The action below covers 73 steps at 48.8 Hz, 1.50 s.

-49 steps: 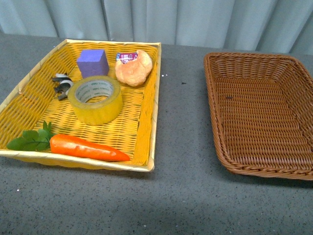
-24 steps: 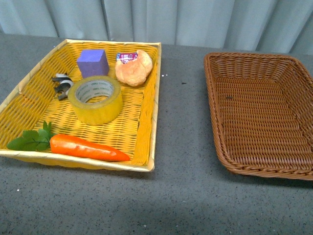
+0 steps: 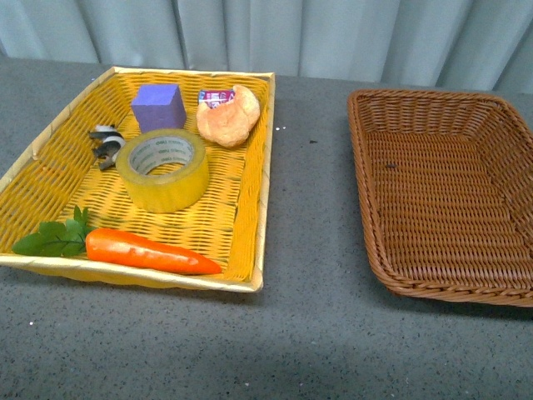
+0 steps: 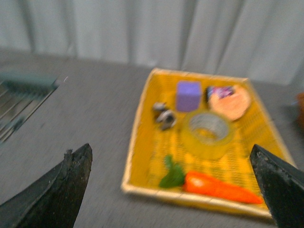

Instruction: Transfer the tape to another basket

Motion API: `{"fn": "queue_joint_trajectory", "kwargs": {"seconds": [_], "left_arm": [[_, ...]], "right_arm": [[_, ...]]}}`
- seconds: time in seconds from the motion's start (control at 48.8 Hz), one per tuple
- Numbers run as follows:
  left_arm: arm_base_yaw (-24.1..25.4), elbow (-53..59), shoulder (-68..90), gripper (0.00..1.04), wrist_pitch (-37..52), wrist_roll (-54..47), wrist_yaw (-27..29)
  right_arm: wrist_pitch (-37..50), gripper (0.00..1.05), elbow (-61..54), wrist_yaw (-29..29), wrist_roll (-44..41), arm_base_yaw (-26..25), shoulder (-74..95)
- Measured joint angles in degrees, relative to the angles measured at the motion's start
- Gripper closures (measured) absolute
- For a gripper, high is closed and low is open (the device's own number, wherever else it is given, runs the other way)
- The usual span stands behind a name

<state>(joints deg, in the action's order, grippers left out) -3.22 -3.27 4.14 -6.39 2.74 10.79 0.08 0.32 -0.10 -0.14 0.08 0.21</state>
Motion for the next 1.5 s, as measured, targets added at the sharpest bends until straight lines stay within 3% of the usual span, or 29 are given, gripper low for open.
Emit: {"fn": "queue_joint_trajectory", "kwargs": {"seconds": [0.041,0.061,0.225,0.43,0.553,0.881,1.127,1.495], "left_arm": [[-1.0,-0.8,5.2,0.06,-0.5,0.6,6.0],[-0.6,-0.9,8.2,0.06,0.9,1.3,6.3],[0.3,-5.6,28.3,0.06,13.9,5.1,2.3],[-2.7,-18.1,57.3,0.06,24.1,8.8,-0.7],[-4.0,-26.6,71.5,0.06,22.6,10.5,-2.1],[-5.9,-52.5,101.0,0.06,5.9,15.2,-0.8],[-6.2,-62.6,109.6,0.06,-3.5,17.9,-0.3],[-6.2,-69.8,116.9,0.06,-7.6,21.2,-0.2]], "right_arm": [[0.0,0.09,0.0,0.0,0.0,0.0,0.0],[0.0,0.09,0.0,0.0,0.0,0.0,0.0],[0.0,0.09,0.0,0.0,0.0,0.0,0.0],[0.0,0.09,0.0,0.0,0.0,0.0,0.0],[0.0,0.09,0.0,0.0,0.0,0.0,0.0],[0.0,0.09,0.0,0.0,0.0,0.0,0.0],[0.0,0.09,0.0,0.0,0.0,0.0,0.0],[0.0,0.09,0.0,0.0,0.0,0.0,0.0]]}}
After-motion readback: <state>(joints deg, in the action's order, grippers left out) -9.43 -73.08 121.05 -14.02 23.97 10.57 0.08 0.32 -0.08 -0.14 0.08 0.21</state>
